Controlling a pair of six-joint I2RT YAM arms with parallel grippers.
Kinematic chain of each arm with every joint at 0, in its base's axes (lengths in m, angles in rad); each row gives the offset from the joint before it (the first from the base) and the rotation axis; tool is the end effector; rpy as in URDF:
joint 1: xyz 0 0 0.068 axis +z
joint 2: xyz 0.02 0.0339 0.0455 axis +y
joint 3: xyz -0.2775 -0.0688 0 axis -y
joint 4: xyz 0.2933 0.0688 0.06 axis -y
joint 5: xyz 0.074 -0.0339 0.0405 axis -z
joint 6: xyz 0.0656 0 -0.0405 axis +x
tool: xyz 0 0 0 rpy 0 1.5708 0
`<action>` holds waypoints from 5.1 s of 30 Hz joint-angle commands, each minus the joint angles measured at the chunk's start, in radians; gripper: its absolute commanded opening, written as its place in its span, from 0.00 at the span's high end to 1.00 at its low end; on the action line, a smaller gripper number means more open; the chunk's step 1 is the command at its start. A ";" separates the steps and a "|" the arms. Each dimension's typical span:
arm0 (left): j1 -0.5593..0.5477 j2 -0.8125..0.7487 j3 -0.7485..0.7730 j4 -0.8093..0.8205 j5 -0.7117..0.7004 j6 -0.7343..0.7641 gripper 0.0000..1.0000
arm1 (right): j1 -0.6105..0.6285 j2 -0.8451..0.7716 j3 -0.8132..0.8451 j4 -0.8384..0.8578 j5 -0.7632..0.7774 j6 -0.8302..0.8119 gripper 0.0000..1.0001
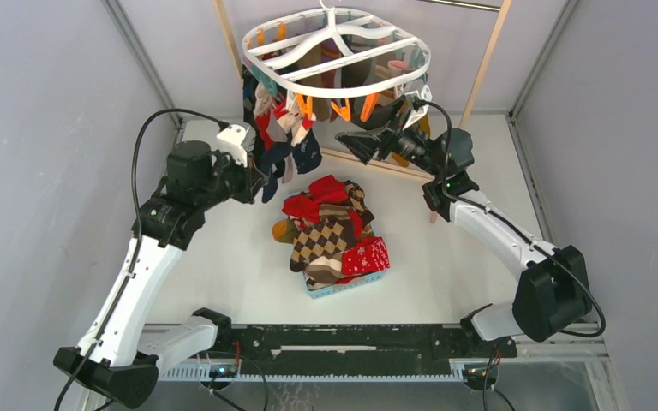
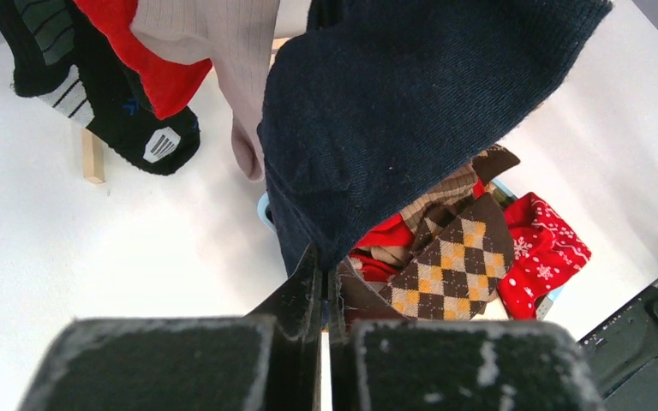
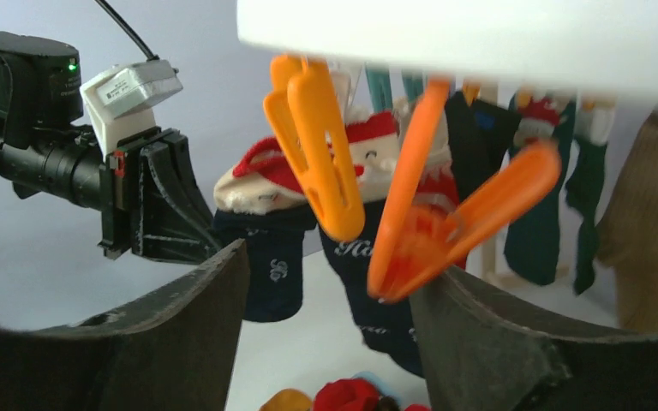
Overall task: Clip the socks to the hanger
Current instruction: Open the clamp at the hanger.
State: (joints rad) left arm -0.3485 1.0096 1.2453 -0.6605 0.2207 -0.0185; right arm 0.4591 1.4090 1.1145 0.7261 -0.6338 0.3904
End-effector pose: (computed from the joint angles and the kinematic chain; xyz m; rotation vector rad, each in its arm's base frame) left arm 0.2481 -0.1054 0.4184 0.4715 1.9576 -0.4553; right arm 0.3312 0.2070 0.4127 -0.6333 1.1385 1.0927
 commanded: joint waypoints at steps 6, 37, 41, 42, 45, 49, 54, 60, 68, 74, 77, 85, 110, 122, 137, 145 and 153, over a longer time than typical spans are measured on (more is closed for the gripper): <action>0.005 -0.025 0.063 0.011 0.003 0.041 1.00 | 0.016 -0.136 -0.182 0.000 0.005 0.127 0.19; 0.005 -0.023 0.091 -0.002 0.003 0.039 1.00 | -0.097 0.009 0.052 0.151 -0.052 0.303 0.22; 0.005 -0.024 0.092 -0.001 0.005 0.037 1.00 | -0.112 0.027 0.066 0.159 -0.065 0.334 0.18; 0.004 -0.023 0.092 -0.001 0.006 0.037 1.00 | -0.112 0.033 0.068 0.159 -0.067 0.334 0.17; 0.004 -0.025 0.094 -0.003 0.008 0.035 1.00 | -0.111 0.048 0.074 0.169 -0.070 0.343 0.12; 0.005 -0.026 0.094 -0.004 0.008 0.037 1.00 | -0.087 0.066 0.088 0.200 -0.075 0.350 0.15; 0.005 -0.028 0.095 -0.005 0.001 0.040 1.00 | -0.054 0.080 0.096 0.208 -0.080 0.336 0.22; 0.005 -0.033 0.089 -0.007 -0.001 0.045 1.00 | -0.039 0.075 0.078 0.237 -0.062 0.319 0.32; 0.005 -0.036 0.086 -0.008 -0.006 0.048 1.00 | -0.016 0.051 0.078 0.226 -0.046 0.257 0.49; 0.005 -0.041 0.080 -0.010 -0.015 0.048 1.00 | 0.011 0.010 0.061 0.154 -0.011 0.163 0.71; 0.005 -0.043 0.081 -0.013 -0.026 0.046 0.97 | 0.028 -0.018 0.058 0.110 0.023 0.107 0.78; 0.005 -0.042 0.123 -0.094 -0.021 0.030 0.19 | 0.089 -0.042 0.071 0.011 0.134 -0.033 0.96; -0.004 0.192 0.545 0.063 0.271 -0.400 0.20 | 0.320 0.095 0.206 -0.024 0.396 -0.265 1.00; -0.021 0.297 0.598 0.159 0.325 -0.516 0.25 | 0.370 0.122 0.217 -0.001 0.462 -0.334 1.00; -0.024 0.346 0.598 0.125 0.282 -0.495 0.37 | 0.386 0.135 0.218 0.013 0.486 -0.352 1.00; -0.024 0.388 0.649 0.113 0.265 -0.471 0.44 | 0.389 0.137 0.221 -0.005 0.470 -0.352 1.00; -0.021 0.416 0.693 0.096 0.234 -0.461 0.68 | 0.388 0.133 0.219 -0.022 0.465 -0.362 1.00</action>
State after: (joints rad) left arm -0.3695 1.4246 1.8690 -0.5869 0.4919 -0.4973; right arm 0.8204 1.5524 1.2934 0.6842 -0.1070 0.0536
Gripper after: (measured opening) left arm 0.398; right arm 0.258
